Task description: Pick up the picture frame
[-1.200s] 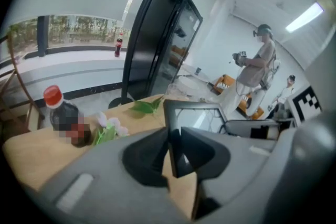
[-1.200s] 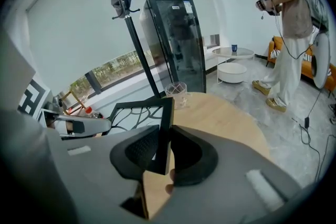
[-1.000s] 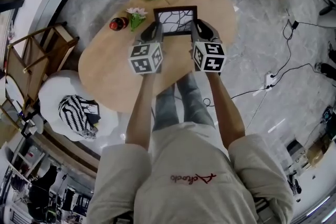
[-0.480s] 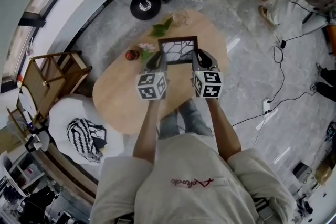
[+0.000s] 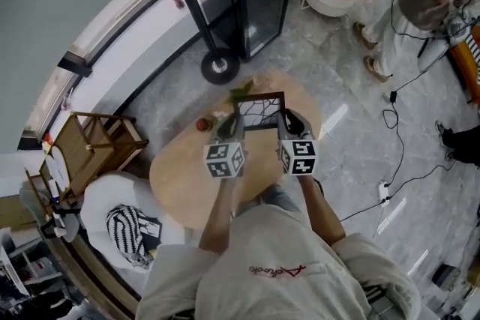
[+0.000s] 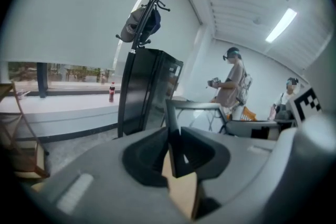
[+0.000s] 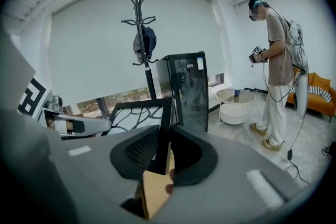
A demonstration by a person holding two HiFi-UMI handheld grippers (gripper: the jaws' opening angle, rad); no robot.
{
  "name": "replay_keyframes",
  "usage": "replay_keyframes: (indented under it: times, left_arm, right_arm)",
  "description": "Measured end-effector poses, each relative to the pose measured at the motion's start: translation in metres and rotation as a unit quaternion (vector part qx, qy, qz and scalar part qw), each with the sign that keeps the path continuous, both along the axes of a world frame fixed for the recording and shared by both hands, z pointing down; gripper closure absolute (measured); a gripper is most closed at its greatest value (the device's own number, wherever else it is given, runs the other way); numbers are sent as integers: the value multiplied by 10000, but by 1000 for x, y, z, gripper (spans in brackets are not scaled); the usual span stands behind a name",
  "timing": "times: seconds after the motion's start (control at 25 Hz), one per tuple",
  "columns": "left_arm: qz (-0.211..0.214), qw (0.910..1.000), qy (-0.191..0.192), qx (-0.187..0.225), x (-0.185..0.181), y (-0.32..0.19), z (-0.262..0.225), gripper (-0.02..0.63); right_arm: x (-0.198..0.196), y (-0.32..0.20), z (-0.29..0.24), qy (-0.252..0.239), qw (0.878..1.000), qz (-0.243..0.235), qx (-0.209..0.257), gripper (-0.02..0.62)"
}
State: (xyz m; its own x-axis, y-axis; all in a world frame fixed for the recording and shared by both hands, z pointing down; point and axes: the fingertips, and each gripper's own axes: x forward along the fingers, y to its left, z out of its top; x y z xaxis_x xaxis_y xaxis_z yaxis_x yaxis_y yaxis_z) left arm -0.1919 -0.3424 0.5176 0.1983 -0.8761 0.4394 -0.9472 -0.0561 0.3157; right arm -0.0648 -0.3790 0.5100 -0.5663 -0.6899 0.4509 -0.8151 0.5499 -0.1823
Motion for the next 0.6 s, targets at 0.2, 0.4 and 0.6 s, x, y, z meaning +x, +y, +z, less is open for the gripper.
replay_keyframes:
  times: [0.2,0.4,0.6]
  left_arm:
    - [11,9995,-115,284,8,20,-47,532]
    - [21,9981,-231,568,8,24,-87,532]
    - [-50,9964,-267,804,7,30,-116,532]
  right_arm:
    - [8,21,-46,-79,9995,-14,301,519]
    - [8,26,-85,-165,9980,-65,602,518]
    - [7,31,-116,-194,9961,-121,855,518]
